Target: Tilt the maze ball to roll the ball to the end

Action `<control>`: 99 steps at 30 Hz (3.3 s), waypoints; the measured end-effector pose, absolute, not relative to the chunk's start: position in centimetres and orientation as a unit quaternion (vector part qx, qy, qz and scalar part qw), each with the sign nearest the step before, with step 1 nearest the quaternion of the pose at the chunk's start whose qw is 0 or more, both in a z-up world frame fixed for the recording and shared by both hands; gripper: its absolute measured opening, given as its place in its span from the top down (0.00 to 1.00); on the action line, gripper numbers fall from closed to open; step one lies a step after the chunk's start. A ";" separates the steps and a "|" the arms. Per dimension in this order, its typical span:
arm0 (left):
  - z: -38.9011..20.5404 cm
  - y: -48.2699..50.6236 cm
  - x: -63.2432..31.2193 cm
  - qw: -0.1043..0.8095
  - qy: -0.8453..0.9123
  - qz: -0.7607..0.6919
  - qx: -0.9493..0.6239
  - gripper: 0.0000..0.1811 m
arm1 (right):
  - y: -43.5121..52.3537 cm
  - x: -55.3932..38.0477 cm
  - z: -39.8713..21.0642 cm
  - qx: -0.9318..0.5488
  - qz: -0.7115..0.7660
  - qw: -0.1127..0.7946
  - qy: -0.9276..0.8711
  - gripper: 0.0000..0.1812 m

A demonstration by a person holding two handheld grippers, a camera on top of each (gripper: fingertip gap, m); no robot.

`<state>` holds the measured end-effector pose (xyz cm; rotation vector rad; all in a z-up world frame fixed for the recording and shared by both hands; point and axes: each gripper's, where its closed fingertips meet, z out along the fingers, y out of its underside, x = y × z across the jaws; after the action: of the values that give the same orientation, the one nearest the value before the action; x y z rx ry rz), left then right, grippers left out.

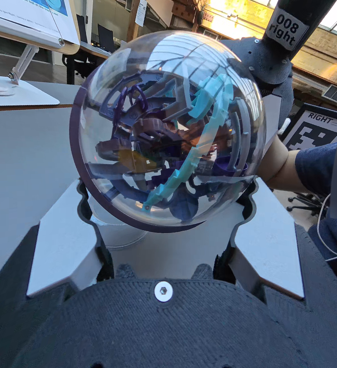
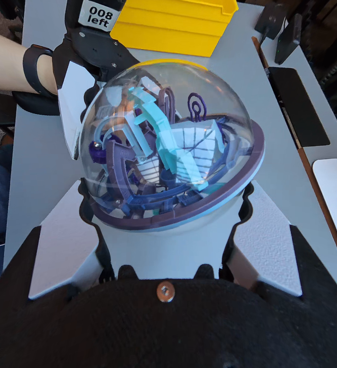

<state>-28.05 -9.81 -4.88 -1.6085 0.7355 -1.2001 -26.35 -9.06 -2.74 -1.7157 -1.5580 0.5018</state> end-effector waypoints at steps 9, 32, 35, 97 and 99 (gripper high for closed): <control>-5.9 -10.2 -27.3 0.434 0.293 -0.520 -0.674 0.15 | -9.1 -26.1 -3.0 -0.690 0.208 0.356 -0.595 0.16; -8.0 -5.1 -27.7 0.408 0.301 -0.485 -0.712 0.14 | -4.2 -26.1 -6.0 -0.712 0.265 0.357 -0.544 0.16; -8.0 -5.0 -27.9 0.412 0.298 -0.482 -0.714 0.14 | -4.1 -26.3 -6.1 -0.709 0.272 0.360 -0.541 0.16; -6.1 -6.2 -29.4 0.498 0.389 -0.425 -0.648 0.16 | -6.0 -28.4 -6.0 -0.514 0.277 0.543 -0.603 0.15; -5.9 -6.3 -29.3 0.491 0.380 -0.437 -0.651 0.16 | -6.2 -28.3 -5.7 -0.520 0.287 0.537 -0.599 0.15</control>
<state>-29.28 -6.34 -5.93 -1.5803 0.9233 -1.0610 -28.31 -6.20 -5.74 -1.2375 -1.4251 0.6831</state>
